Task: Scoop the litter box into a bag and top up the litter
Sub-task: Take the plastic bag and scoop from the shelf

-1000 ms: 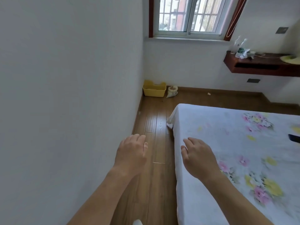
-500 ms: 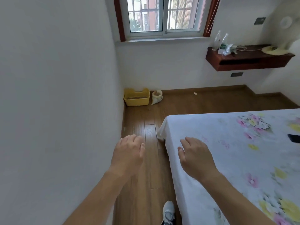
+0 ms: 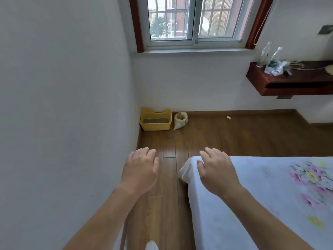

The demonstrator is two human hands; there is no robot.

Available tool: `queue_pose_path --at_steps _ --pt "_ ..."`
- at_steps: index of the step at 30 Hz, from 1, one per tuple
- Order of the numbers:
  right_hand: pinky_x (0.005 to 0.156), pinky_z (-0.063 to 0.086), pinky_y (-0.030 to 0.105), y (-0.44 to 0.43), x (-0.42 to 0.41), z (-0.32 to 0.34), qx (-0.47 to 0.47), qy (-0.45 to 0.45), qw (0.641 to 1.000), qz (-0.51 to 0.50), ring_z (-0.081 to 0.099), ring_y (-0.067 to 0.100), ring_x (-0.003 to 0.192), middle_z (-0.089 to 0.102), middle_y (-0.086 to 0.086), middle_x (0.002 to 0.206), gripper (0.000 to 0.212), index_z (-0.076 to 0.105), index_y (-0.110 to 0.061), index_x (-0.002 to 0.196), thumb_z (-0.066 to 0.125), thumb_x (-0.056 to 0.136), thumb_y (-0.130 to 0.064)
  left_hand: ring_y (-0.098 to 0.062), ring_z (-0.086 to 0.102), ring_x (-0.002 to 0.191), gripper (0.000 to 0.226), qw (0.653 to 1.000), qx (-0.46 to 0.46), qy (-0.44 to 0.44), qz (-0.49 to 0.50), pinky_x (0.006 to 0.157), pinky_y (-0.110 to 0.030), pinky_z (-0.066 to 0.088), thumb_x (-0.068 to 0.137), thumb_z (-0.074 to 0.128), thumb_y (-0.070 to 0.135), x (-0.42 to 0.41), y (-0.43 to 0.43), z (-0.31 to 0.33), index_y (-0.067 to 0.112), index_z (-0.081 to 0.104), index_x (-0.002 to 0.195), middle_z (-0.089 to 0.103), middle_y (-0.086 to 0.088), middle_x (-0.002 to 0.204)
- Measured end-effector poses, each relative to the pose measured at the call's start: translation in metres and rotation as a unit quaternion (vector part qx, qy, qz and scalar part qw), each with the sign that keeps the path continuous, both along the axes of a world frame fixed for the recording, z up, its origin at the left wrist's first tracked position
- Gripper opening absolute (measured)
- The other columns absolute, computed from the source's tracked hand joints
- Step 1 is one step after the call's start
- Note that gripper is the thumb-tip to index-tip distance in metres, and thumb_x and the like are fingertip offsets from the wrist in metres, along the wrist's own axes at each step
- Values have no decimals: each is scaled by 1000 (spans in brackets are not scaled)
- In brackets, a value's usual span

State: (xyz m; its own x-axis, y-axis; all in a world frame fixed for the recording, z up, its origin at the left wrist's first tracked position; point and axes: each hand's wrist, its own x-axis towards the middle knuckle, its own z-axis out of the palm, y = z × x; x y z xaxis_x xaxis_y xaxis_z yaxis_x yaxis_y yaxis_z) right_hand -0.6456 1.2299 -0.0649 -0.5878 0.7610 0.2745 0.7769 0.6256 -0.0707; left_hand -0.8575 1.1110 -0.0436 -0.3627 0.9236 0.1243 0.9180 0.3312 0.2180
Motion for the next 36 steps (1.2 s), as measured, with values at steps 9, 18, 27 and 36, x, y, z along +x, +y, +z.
queue_pose_path --at_steps 9,18,27,36 --pt "75 48 40 148 -98 -10 -23 -2 997 -74 57 23 85 60 -1 86 37 60 -16 85 30 92 -34 -16 50 122 39 999 14 -25 -43 106 -34 36 101 35 37 -111 177 -19 22 54 131 59 4 129" --pt "86 52 45 282 -143 -8 -67 31 981 -178 63 27 97 69 4 99 36 69 -11 97 39 91 -32 -17 47 130 39 991 4 -16 -132 114 -37 32 101 35 39 -163 352 -3 25 52 134 56 4 136" --pt "107 43 43 458 -147 -21 -107 45 968 -221 56 23 121 65 2 126 36 66 -15 120 43 98 -31 -21 54 120 36 984 6 13 -178 106 -36 40 99 38 36 -177 548 -10 20 59 124 61 1 126" --pt "100 49 47 586 -121 1 -76 58 947 -308 62 26 113 69 6 118 37 70 -12 110 43 95 -32 -22 53 123 42 958 8 24 -284 108 -37 39 99 31 38 -145 712 5 21 57 127 60 2 128"
